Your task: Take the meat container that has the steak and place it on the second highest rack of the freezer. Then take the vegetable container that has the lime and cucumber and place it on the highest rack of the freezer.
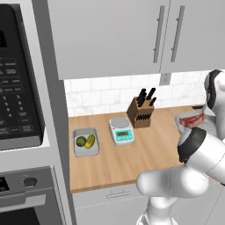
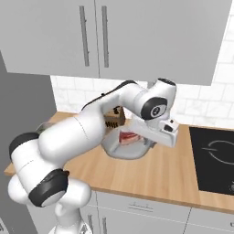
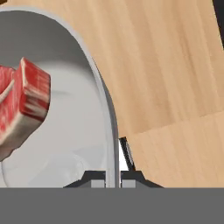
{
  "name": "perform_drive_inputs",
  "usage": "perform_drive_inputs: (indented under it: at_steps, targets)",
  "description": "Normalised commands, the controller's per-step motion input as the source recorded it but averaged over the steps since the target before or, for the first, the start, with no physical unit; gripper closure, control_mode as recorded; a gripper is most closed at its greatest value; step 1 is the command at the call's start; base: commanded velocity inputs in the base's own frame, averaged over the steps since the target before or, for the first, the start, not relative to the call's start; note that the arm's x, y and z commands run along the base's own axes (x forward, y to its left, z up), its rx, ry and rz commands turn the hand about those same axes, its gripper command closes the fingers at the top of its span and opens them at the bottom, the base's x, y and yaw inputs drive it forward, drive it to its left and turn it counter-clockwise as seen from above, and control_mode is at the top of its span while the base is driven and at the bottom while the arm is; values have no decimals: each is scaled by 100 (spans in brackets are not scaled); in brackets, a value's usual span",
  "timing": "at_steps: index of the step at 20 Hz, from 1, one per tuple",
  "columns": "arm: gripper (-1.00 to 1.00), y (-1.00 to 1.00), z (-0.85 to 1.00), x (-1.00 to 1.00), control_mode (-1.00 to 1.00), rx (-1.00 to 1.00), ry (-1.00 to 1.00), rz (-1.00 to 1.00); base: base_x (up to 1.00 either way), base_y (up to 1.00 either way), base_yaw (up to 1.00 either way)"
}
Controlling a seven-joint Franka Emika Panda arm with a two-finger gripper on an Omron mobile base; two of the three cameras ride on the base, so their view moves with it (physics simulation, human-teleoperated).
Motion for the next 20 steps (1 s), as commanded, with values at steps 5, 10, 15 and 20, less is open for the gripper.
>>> perform_drive_inputs:
  at_steps: [5,10,15,20]
  targets:
    - [100,63,98,-33,-100,17,10,27,0,0,0]
    - [100,73,74,-70,-100,30,2,13,0,0,0]
    - [100,89,58,-67,-100,18,0,9,0,0,0]
    - [100,100,8,-68,-100,-8,-15,1,0,0,0]
